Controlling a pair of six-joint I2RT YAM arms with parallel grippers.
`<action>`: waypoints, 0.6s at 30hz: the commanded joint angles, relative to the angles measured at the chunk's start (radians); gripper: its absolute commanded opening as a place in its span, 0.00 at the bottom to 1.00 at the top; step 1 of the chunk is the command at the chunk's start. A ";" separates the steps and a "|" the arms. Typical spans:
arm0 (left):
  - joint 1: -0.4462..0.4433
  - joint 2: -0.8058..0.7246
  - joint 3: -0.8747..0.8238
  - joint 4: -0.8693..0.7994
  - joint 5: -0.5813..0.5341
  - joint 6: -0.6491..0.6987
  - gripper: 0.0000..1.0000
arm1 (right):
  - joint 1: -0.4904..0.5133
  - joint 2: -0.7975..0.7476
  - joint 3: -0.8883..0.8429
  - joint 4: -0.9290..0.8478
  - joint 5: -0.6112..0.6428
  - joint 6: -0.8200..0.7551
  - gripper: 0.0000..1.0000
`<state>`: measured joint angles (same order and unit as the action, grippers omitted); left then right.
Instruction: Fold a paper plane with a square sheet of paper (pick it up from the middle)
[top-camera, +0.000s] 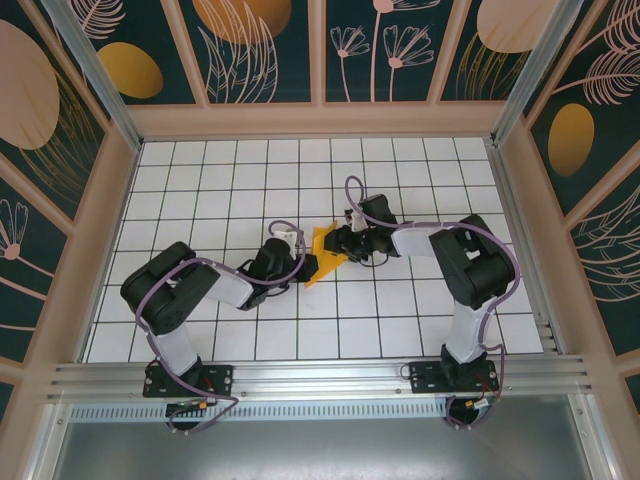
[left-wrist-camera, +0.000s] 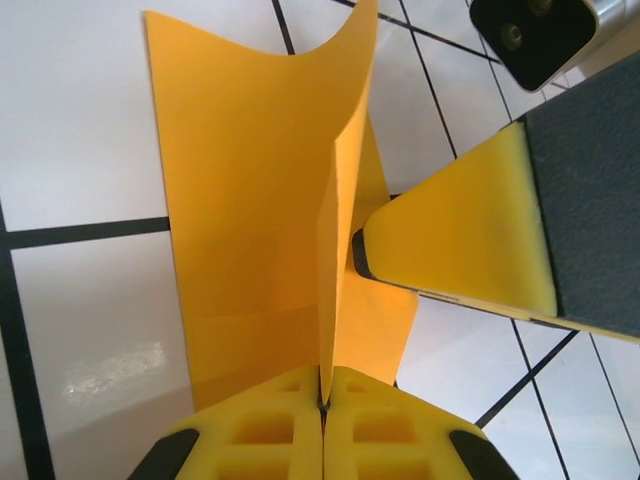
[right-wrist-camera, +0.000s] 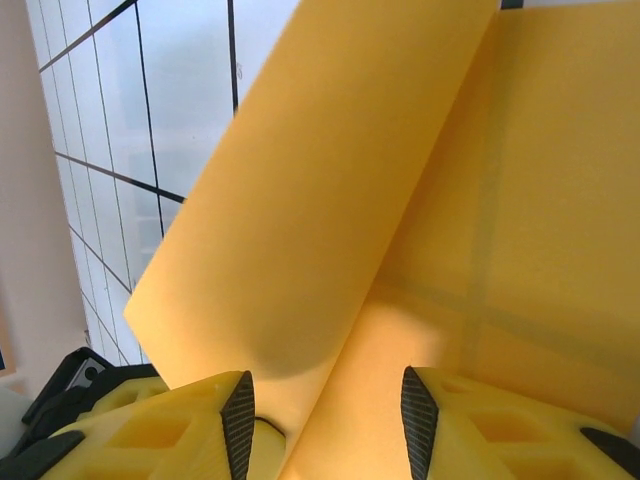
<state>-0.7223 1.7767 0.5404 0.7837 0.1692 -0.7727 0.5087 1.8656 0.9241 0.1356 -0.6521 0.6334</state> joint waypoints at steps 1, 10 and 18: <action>0.010 0.008 -0.011 0.073 0.038 -0.037 0.09 | 0.005 -0.002 0.000 0.017 -0.020 -0.032 0.47; 0.018 0.023 -0.007 0.080 0.067 -0.050 0.12 | 0.017 0.043 0.038 -0.057 0.048 -0.051 0.51; 0.029 0.002 -0.003 0.023 0.085 -0.060 0.29 | 0.021 0.074 0.059 -0.135 0.157 -0.032 0.52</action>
<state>-0.7040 1.7912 0.5392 0.8249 0.2325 -0.8223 0.5255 1.8904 0.9764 0.0731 -0.6029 0.6098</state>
